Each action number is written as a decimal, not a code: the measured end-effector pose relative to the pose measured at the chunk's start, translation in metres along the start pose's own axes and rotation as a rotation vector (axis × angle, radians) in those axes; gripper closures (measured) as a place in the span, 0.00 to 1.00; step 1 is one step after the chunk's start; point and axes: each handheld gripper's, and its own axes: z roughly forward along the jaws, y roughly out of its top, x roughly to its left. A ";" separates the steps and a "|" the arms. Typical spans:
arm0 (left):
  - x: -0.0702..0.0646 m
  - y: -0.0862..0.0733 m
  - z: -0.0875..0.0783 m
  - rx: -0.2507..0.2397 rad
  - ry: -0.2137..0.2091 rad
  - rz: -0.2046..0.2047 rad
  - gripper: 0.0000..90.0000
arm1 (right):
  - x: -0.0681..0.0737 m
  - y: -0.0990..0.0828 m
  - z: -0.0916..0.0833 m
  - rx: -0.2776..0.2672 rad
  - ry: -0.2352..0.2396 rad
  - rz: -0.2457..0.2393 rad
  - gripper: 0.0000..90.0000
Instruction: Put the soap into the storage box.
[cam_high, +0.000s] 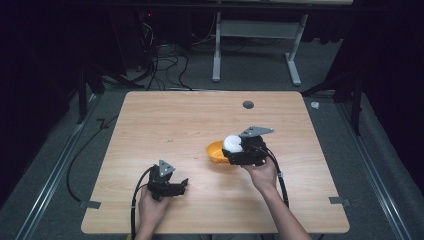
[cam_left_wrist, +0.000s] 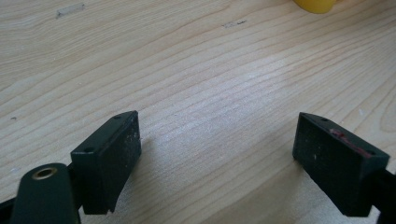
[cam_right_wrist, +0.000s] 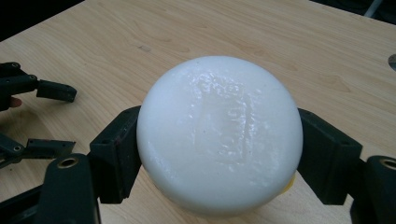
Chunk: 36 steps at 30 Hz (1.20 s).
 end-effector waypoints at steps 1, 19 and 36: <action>0.000 0.000 0.000 0.000 0.000 0.000 0.17 | 0.000 0.001 0.002 -0.003 0.000 -0.008 0.28; 0.000 0.000 0.000 0.000 0.000 0.000 0.18 | 0.002 0.004 0.032 0.059 -0.006 -0.017 0.28; 0.000 0.000 0.000 0.000 0.000 -0.001 0.18 | -0.004 -0.001 0.051 0.117 -0.036 -0.002 0.28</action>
